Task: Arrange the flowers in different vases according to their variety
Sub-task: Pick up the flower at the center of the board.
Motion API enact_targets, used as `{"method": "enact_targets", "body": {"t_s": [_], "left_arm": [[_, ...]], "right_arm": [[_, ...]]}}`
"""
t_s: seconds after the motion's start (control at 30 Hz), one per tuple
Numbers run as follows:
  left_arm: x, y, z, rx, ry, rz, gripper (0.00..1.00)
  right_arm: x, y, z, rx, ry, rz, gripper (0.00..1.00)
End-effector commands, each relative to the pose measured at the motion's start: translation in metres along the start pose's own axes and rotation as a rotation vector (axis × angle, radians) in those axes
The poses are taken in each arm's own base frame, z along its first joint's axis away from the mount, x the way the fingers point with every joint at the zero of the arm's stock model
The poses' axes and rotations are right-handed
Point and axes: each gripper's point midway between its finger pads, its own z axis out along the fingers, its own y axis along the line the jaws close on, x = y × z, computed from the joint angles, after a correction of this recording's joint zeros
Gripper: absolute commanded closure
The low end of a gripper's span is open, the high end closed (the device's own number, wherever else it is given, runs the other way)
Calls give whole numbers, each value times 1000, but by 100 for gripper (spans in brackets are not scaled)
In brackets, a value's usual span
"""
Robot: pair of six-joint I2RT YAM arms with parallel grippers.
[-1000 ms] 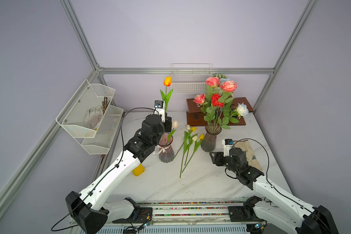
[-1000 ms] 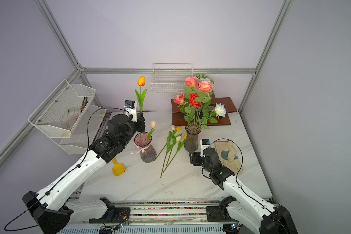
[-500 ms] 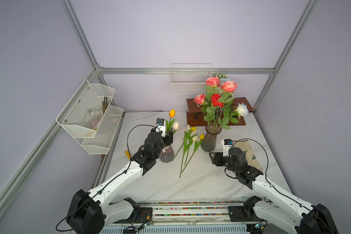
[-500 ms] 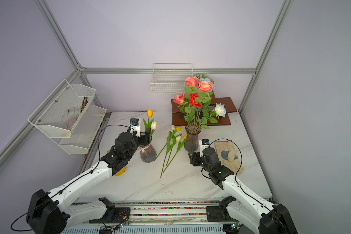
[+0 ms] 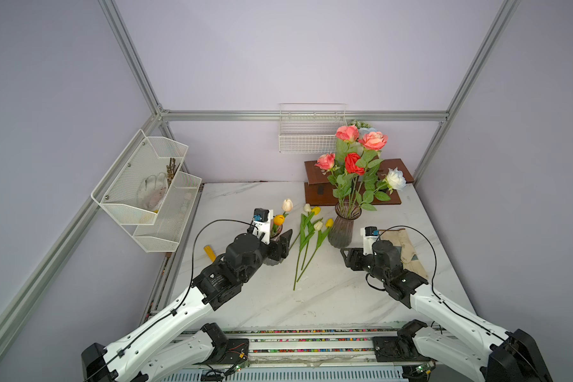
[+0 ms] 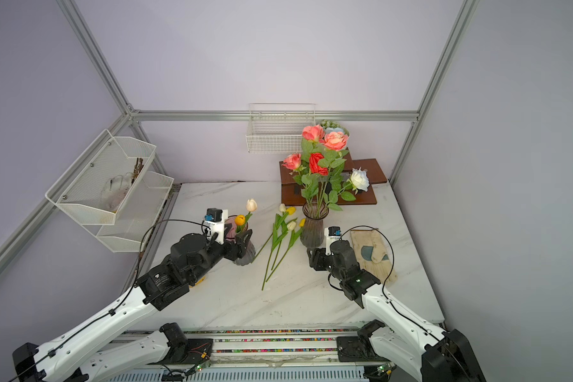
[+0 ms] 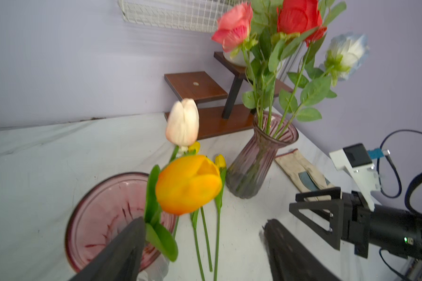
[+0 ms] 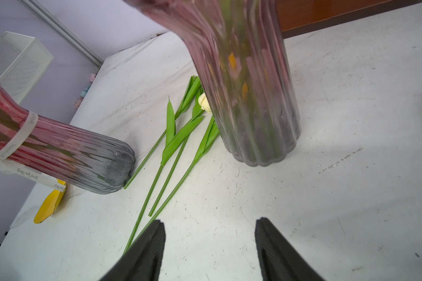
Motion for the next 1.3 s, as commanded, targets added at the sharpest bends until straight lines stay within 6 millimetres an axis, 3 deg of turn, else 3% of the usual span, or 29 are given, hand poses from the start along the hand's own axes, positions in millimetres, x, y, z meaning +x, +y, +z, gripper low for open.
{"method": "enact_targets", "body": {"t_s": [0.0, 0.07, 0.2, 0.3, 0.63, 0.9, 1.27], "left_arm": [[25, -10, 5, -10, 125, -15, 26], [47, -16, 15, -18, 202, 3, 35], [88, -15, 37, -62, 320, 9, 45], [108, -19, 53, -73, 385, 15, 50], [181, -17, 115, -216, 660, 96, 46], [206, 6, 150, -313, 758, 80, 56], [226, 23, 173, -328, 812, 23, 68]], "right_arm": [[-9, 3, -2, -3, -26, -4, 36], [-10, 3, -2, -3, -28, -5, 36], [-12, 4, -4, -9, -37, -5, 36], [-14, 5, -6, -9, -45, -5, 36], [-9, 1, -9, 6, -32, -9, 36], [-8, -1, -11, 10, -33, -18, 36], [-5, -3, -9, 13, -29, -25, 36]]}}
